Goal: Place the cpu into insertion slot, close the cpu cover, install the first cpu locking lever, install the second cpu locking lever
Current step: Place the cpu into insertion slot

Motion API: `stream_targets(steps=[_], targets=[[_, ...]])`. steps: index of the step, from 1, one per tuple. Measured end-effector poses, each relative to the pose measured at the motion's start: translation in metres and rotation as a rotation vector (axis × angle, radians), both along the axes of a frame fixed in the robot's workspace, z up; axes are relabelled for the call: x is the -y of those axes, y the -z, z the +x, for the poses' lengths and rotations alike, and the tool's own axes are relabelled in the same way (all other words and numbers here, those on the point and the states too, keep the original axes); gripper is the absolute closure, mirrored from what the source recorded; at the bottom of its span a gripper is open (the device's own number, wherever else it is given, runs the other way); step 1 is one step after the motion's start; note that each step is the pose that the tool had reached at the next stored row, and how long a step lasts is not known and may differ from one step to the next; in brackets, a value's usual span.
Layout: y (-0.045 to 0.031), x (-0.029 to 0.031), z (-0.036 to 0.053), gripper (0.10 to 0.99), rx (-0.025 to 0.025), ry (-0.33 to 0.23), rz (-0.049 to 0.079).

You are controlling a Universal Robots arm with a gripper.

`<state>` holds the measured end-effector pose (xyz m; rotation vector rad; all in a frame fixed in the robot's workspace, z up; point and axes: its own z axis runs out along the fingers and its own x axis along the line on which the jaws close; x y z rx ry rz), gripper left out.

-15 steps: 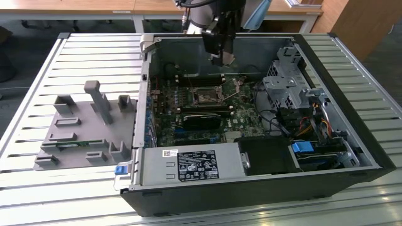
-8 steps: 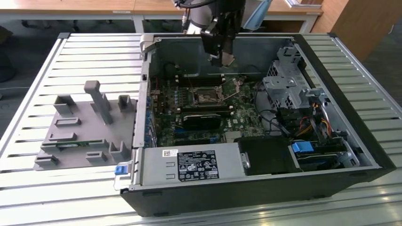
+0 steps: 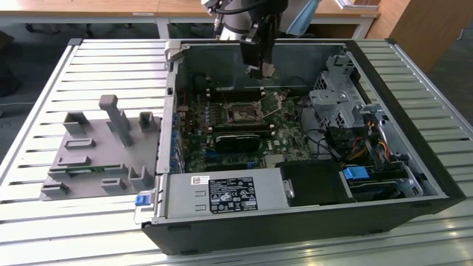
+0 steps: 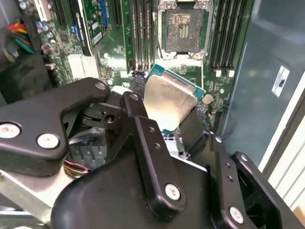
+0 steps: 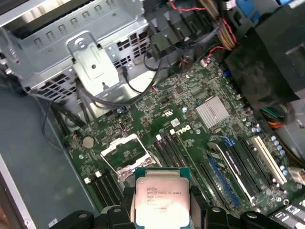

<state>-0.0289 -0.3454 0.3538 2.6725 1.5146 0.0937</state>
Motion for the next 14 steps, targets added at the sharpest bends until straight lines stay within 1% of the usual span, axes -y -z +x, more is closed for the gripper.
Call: stream_targets(steps=[7,14], targets=[[0.0014,0.0000,-0.0002,0.545,-0.0001,-0.120,0.000],[0.0015,0.0001,-0.0002,0.545,-0.0001,-0.122,0.000]])
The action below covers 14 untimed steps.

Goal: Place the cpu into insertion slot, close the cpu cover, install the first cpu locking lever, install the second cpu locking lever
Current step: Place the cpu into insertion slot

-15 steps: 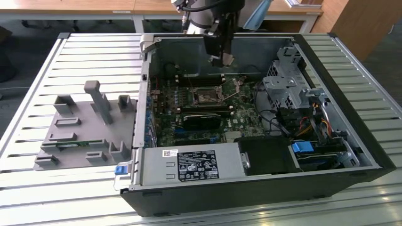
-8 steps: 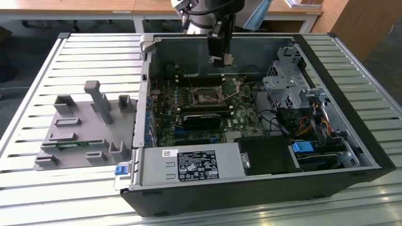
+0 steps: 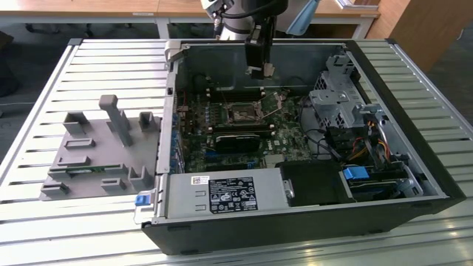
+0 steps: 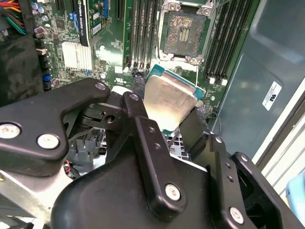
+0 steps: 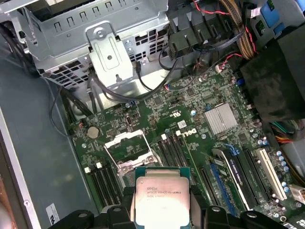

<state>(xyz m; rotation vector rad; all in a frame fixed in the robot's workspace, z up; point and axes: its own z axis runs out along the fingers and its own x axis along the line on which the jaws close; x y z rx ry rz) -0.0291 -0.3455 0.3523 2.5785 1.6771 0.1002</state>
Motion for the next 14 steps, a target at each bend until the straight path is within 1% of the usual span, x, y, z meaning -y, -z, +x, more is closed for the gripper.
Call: stream_targets(steps=[3,8,14], targets=[[0.0000,0.0000,0.0000,0.545,0.0000,-0.003,0.000],[0.0001,0.0000,0.0000,0.545,0.0000,-0.035,0.000],[0.0001,0.0000,0.0001,0.545,0.0000,-0.058,0.000]])
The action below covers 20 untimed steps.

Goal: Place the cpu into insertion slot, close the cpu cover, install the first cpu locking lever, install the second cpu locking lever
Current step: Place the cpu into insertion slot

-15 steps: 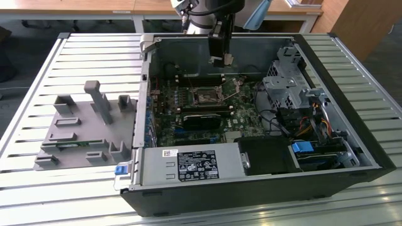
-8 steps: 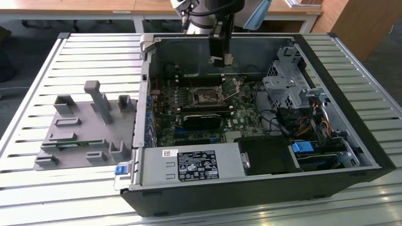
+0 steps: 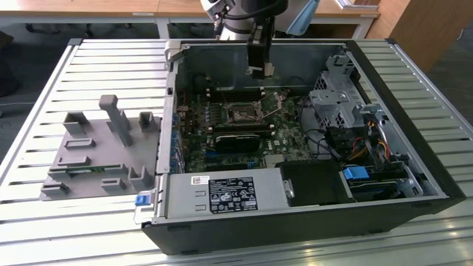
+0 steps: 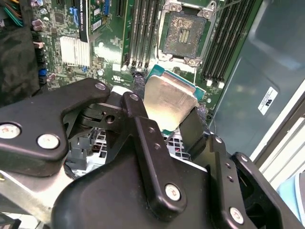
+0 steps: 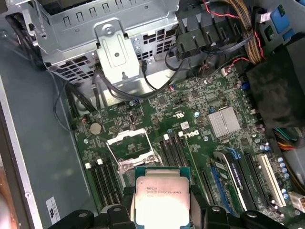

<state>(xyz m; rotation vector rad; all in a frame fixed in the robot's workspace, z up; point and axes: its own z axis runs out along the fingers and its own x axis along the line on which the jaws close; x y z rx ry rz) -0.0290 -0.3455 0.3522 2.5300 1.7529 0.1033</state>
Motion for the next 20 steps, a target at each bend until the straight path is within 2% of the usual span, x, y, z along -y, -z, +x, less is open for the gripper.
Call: stream_targets(steps=[7,12,17,20], targets=[[0.0000,0.0000,0.0001,0.545,0.0000,-0.020,0.000],[0.0009,0.0000,0.0002,0.545,0.0000,-0.103,0.000],[0.0055,0.0000,0.0002,0.545,0.0000,-0.193,0.000],[0.0080,0.0000,0.0002,0.545,0.0000,-0.223,0.000]])
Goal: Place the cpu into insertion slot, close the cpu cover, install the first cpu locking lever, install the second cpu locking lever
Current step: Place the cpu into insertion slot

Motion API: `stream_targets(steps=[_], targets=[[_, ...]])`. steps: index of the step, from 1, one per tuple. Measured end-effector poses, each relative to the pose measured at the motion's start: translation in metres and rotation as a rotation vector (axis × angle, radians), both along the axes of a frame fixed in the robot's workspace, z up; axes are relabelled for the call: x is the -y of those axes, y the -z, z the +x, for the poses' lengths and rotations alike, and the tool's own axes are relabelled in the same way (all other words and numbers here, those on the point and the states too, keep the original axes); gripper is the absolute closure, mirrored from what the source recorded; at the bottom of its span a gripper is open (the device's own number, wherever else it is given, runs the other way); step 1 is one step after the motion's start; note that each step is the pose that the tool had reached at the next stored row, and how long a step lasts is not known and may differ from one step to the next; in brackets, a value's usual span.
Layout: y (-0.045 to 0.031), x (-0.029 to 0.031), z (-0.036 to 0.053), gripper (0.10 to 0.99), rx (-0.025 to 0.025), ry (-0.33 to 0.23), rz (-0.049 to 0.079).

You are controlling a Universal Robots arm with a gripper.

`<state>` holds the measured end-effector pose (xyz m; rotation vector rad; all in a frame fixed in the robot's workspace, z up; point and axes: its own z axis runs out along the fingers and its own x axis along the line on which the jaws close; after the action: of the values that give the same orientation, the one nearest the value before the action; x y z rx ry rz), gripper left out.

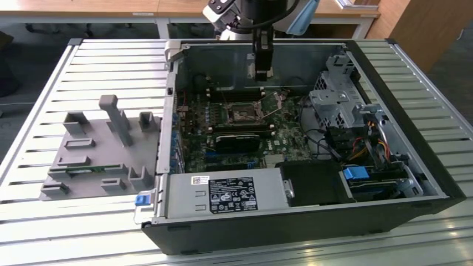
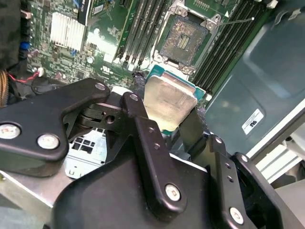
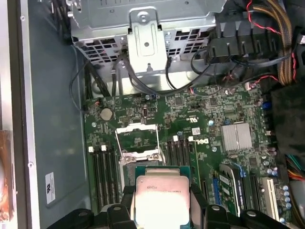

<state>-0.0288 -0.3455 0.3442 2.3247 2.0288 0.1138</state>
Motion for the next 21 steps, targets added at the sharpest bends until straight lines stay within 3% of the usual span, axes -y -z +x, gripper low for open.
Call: stream_targets(steps=[16,21], targets=[[0.0037,0.0000,0.0000,0.545,0.0000,-0.012,0.000],[0.0055,0.0000,0.0000,0.545,0.0001,-0.070,0.000]])
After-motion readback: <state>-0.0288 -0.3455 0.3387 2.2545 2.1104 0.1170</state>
